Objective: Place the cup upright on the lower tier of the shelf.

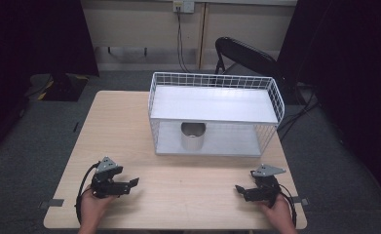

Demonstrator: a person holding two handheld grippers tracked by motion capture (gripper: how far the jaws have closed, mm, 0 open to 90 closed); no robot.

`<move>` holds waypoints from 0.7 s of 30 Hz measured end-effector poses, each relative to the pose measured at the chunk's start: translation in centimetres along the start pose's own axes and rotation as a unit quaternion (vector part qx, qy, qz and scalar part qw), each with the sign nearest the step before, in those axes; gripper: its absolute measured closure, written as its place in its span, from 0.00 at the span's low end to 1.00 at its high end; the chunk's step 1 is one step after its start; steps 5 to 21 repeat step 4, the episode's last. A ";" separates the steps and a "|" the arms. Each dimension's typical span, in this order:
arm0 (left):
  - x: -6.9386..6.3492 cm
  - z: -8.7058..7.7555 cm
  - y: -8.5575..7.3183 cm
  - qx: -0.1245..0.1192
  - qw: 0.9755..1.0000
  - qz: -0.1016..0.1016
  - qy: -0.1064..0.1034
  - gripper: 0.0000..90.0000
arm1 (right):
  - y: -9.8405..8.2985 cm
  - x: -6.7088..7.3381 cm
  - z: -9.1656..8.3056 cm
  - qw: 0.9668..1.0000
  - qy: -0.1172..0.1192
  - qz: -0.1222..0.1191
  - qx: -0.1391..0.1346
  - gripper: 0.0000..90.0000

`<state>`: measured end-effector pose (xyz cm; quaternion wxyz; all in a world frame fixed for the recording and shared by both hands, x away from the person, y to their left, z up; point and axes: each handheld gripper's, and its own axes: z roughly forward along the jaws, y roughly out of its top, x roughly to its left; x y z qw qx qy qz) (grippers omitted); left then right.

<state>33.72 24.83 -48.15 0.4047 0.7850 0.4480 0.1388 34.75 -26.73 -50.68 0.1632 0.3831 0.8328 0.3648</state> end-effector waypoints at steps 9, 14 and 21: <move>-0.4 0.0 0.2 -0.001 1.000 -0.003 -0.004 0.19 | 0.0 0.0 0.0 1.000 0.000 0.000 0.000 0.14; -0.4 0.0 0.2 -0.001 1.000 -0.003 -0.004 0.19 | 0.0 0.0 0.0 1.000 0.000 0.000 0.000 0.14; -0.4 0.0 0.2 -0.001 1.000 -0.003 -0.004 0.19 | 0.0 0.0 0.0 1.000 0.000 0.000 0.000 0.14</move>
